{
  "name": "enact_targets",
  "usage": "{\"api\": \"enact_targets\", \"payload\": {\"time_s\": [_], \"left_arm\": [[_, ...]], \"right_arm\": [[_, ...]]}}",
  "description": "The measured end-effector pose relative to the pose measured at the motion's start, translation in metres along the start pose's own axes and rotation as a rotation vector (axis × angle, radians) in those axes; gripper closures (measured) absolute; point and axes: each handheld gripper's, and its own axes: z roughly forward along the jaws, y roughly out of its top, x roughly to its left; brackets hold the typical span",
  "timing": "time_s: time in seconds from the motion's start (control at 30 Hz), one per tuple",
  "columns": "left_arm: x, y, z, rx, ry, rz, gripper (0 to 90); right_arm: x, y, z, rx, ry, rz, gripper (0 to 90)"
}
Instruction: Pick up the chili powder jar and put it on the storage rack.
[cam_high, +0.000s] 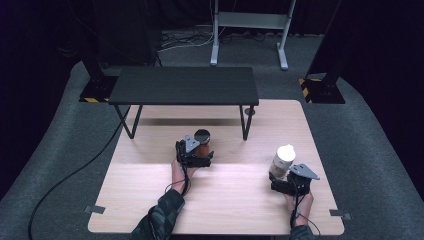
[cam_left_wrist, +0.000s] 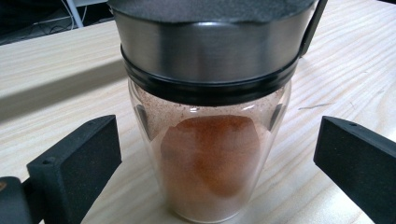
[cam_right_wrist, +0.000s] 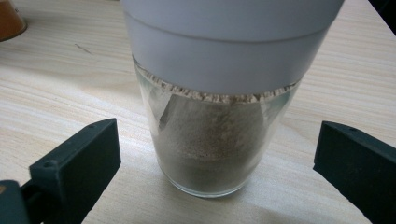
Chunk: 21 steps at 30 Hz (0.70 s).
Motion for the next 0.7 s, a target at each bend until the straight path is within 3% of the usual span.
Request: {"api": "enact_targets", "payload": {"time_s": [0.17,0.7], "left_arm": [[0.0043,0.0021,0.0017,0.009,-0.02,-0.009,0.2],[0.0045,0.0099,0.0099,0.039,-0.013,-0.008,1.8]], "right_arm": [[0.0005,0.0,0.0,0.0,-0.003,0.0,0.0],[0.0006,0.0001,0.0,0.0,-0.004,0.001,0.0]]}}
